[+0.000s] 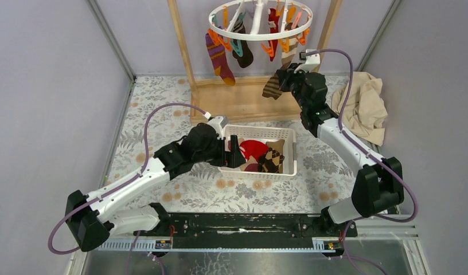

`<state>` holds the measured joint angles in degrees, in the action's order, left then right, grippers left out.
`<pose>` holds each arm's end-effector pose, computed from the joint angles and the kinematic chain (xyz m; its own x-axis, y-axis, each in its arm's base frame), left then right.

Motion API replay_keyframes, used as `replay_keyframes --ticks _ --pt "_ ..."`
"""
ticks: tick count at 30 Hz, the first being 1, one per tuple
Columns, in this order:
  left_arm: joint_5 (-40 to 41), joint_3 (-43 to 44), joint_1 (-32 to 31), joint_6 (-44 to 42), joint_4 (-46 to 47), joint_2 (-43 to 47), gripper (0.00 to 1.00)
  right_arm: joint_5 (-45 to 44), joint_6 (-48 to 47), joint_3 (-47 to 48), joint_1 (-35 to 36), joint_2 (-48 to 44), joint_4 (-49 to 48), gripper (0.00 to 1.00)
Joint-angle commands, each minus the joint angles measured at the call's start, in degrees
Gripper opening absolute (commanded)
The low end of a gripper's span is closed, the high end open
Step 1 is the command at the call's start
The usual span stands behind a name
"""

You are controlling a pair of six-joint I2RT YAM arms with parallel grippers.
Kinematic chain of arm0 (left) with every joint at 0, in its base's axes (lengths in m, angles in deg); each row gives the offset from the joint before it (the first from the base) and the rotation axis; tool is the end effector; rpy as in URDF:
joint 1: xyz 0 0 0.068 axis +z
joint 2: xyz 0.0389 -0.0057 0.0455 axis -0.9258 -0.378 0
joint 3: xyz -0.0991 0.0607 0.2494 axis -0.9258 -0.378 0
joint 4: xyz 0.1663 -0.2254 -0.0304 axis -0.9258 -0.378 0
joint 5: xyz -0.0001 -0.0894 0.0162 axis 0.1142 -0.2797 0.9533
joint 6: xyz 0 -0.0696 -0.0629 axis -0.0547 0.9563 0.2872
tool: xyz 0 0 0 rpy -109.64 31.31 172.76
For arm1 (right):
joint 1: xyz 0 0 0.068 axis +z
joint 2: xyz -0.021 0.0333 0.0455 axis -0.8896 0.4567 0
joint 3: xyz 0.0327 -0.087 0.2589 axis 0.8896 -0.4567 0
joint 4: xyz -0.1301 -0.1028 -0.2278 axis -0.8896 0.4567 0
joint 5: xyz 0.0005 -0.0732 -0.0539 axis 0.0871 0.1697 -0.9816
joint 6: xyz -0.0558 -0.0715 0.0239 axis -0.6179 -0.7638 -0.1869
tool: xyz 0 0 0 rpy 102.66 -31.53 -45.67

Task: Remove the socks clipped to the hanger
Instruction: Adjust the hanger on the clothesline.

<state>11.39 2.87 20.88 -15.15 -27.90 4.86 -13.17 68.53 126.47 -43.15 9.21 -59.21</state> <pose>0.2001 -0.2285 0.2637 -0.8044 -0.0021 -0.5941 0.3869 0.7570 -0.5265 0.4044 0.1421 0.3700 0.0497 0.2553 -0.9656 -0.3303 0.9166 0.2253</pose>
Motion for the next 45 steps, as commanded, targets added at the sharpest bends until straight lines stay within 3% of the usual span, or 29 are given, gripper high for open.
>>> replay_keyframes --ticks 1,18,45 --pt "-0.92 -1.32 -0.36 0.90 2.84 1.74 0.99 -3.99 -4.82 -0.47 2.96 -5.29 1.72 0.00" --pt "-1.94 -2.09 -0.45 1.88 3.32 4.36 0.99 -7.01 -9.38 1.13 12.96 -10.22 8.87 0.00" --pt "-0.73 -2.39 -0.39 1.62 1.94 6.28 0.99 -14.54 -19.79 20.21 29.78 5.16 17.25 0.00"
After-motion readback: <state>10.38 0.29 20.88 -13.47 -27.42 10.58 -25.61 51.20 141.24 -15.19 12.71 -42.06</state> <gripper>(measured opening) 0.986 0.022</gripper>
